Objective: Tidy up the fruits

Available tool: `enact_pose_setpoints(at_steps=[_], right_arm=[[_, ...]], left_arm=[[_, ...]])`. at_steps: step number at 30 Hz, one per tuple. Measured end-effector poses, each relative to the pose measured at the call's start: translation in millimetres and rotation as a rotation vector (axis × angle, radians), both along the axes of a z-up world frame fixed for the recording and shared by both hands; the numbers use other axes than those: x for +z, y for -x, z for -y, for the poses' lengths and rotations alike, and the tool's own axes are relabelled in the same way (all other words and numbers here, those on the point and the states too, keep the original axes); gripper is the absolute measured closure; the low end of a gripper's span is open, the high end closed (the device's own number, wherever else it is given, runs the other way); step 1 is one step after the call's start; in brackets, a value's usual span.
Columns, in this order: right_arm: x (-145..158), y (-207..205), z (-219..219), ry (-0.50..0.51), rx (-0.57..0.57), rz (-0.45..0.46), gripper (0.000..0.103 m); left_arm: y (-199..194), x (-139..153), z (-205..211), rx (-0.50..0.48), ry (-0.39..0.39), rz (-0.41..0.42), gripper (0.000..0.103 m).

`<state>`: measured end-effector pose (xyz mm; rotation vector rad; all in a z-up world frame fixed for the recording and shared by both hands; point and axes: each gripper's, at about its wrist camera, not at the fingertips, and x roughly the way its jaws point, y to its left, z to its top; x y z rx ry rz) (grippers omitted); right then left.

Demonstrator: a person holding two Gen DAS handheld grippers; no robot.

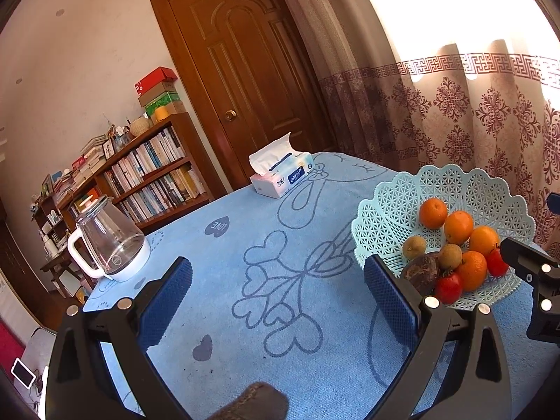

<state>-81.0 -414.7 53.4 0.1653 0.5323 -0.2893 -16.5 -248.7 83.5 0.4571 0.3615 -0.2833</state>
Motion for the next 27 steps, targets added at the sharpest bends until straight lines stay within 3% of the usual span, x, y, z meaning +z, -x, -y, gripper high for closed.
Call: enact_pose_setpoints(at_steps=[27], right_arm=[[-1.6,-0.9,-5.9,0.04,-0.003,-0.005,0.003]], left_arm=[[2.8,-4.5,9.0,0.007,-0.053,0.032,0.005]])
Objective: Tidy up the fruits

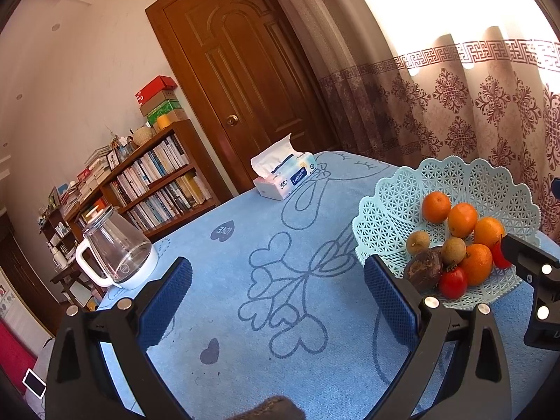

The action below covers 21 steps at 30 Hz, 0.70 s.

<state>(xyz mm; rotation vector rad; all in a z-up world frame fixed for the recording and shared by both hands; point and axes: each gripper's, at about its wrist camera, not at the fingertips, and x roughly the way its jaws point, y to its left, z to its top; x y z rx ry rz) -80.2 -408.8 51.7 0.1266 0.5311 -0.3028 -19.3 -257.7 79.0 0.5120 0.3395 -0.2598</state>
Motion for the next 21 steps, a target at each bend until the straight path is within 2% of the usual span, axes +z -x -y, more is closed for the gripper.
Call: enact_pose_setpoints(at_steps=[14,21], right_arm=[[-0.7,0.0,0.7,-0.001,-0.001,0.0,0.003],[-0.6,-0.3,0.5,0.002,-0.001,0.0,0.003]], left_arm=[[3.0,-1.9,0.4,-0.011,-0.004,0.011,0.005],[-0.9,2.0,-9.0,0.005,0.021,-0.032,0.005]])
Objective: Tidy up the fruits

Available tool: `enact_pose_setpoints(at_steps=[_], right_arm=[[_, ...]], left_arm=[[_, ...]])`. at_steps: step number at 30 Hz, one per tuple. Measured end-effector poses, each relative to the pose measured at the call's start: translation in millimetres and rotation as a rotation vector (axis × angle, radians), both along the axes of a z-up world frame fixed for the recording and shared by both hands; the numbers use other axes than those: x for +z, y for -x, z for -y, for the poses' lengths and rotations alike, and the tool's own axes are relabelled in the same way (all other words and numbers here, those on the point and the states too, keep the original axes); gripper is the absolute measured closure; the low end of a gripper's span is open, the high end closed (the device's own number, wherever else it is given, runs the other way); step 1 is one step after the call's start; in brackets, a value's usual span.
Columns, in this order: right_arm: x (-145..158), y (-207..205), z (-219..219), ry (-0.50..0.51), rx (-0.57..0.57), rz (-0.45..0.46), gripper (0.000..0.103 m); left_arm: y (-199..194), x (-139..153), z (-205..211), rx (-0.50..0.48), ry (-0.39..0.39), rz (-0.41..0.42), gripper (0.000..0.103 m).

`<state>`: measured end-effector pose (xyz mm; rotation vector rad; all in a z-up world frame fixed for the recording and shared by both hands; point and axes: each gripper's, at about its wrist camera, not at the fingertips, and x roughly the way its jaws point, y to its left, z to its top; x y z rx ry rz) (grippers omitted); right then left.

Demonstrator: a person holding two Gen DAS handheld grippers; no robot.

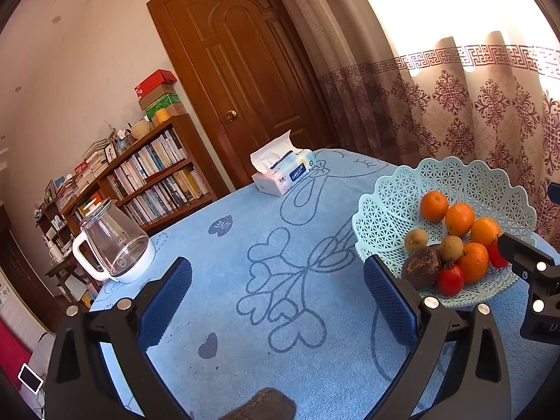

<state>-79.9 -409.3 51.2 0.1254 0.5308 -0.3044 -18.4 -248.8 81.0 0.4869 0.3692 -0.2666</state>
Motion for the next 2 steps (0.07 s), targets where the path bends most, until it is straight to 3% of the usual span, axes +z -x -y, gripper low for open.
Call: enact_pose_setpoints(at_steps=[2], right_arm=[[-0.1,0.3,0.2,0.001,-0.001,0.001,0.003]], left_arm=[[-1.1,-0.4,-5.8,0.011,0.003,-0.011,0.005]])
